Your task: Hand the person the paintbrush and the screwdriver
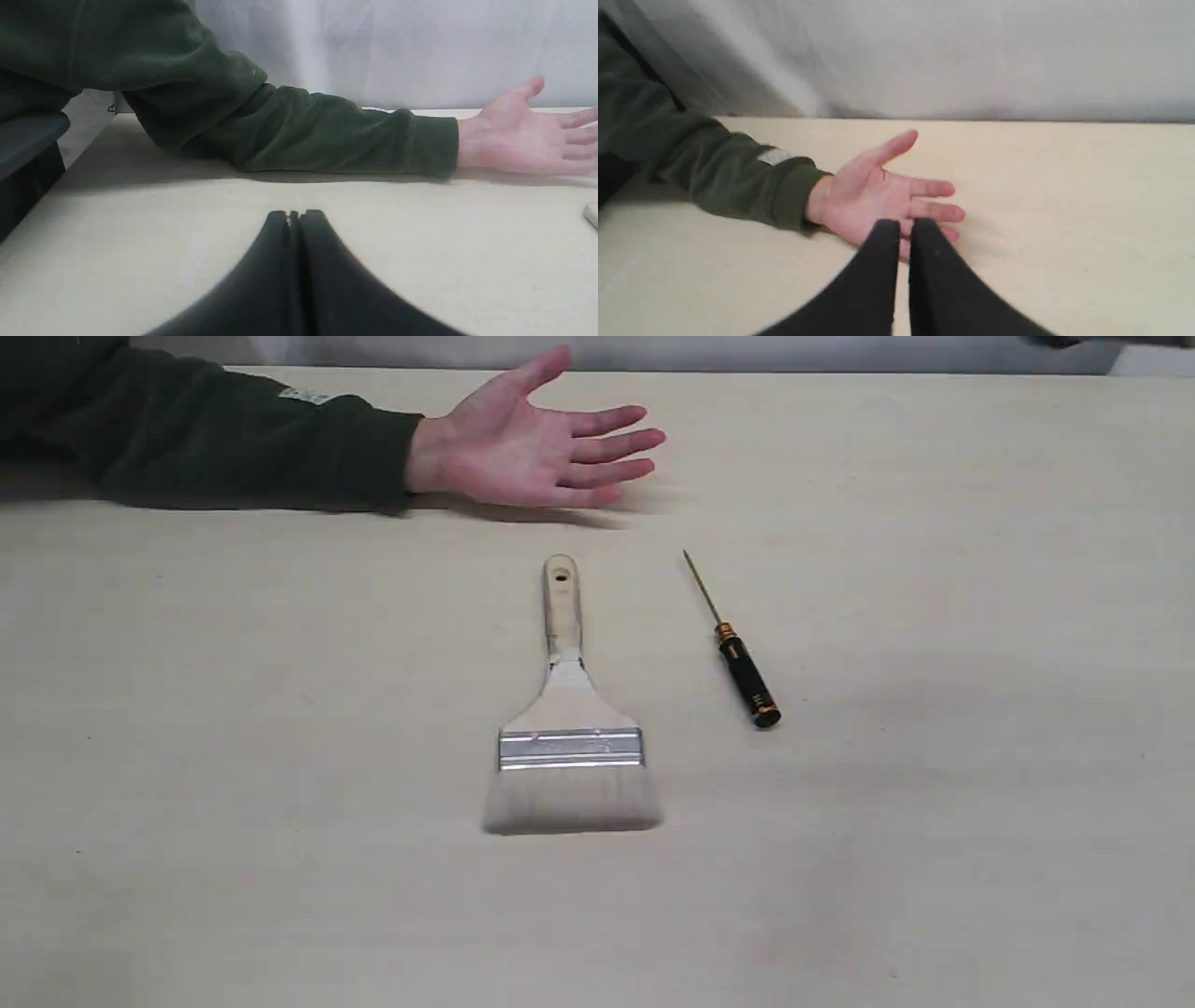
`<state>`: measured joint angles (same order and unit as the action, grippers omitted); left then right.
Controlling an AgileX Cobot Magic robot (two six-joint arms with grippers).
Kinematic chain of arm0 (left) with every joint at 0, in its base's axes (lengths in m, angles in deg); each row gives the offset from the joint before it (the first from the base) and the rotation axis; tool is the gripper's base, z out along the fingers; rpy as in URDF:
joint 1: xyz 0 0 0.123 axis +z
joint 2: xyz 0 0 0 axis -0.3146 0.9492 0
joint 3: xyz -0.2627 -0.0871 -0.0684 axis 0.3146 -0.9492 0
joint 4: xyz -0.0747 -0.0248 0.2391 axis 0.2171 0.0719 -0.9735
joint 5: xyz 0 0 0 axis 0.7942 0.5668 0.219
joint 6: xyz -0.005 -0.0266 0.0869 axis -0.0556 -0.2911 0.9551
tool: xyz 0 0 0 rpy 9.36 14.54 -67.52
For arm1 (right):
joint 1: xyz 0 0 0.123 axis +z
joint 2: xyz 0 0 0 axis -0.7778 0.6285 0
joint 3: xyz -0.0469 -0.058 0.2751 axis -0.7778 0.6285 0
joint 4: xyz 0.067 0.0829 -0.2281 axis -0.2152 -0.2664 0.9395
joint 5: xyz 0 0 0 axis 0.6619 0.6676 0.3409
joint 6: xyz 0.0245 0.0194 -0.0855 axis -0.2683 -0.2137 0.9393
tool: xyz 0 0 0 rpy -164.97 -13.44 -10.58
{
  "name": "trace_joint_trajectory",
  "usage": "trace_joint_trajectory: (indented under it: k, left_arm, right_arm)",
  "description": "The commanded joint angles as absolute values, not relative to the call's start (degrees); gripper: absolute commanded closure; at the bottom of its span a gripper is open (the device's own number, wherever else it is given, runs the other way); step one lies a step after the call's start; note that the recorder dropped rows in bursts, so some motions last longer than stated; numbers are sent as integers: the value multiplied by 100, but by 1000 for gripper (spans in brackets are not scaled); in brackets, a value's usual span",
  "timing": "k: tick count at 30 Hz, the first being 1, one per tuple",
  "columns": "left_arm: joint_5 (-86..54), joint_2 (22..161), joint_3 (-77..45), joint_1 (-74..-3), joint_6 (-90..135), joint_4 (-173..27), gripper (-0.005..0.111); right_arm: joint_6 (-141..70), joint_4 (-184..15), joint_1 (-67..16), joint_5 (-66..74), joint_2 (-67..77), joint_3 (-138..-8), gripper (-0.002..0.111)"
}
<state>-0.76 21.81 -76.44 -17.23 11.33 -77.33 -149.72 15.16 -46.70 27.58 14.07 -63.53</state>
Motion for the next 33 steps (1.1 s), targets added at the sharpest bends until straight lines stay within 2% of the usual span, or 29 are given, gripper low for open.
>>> trace_joint_trajectory:
  k: [1, 9, 11, 18, 20, 33]
  left_arm:
    - [-151, 2166, -7656, -1770, 1122, -7720, 107]
    - [-140, 2166, -7656, -1770, 1122, -7729, 107]
    - [-140, 2166, -7656, -1770, 1122, -7729, 107]
    - [-140, 2166, -7656, -1770, 1122, -7729, 107]
    - [-140, 2166, -7656, -1770, 1122, -7729, 107]
    - [-136, 2166, -7656, -1770, 1122, -7713, 107]
  right_arm:
    - [-14770, 1541, -4108, 1826, 1889, -6255, 104]
    - [-14545, 1541, -3689, 1741, 2915, -6123, 102]
    - [-14532, 1541, -3689, 1931, 3103, -6123, 96]
    - [-14536, 1541, -3689, 2268, 3432, -6119, 64]
    - [-14599, 1541, -3689, 2381, 3444, -6104, 59]
    - [-14497, 1541, -3689, 2044, 3444, -5625, 58]
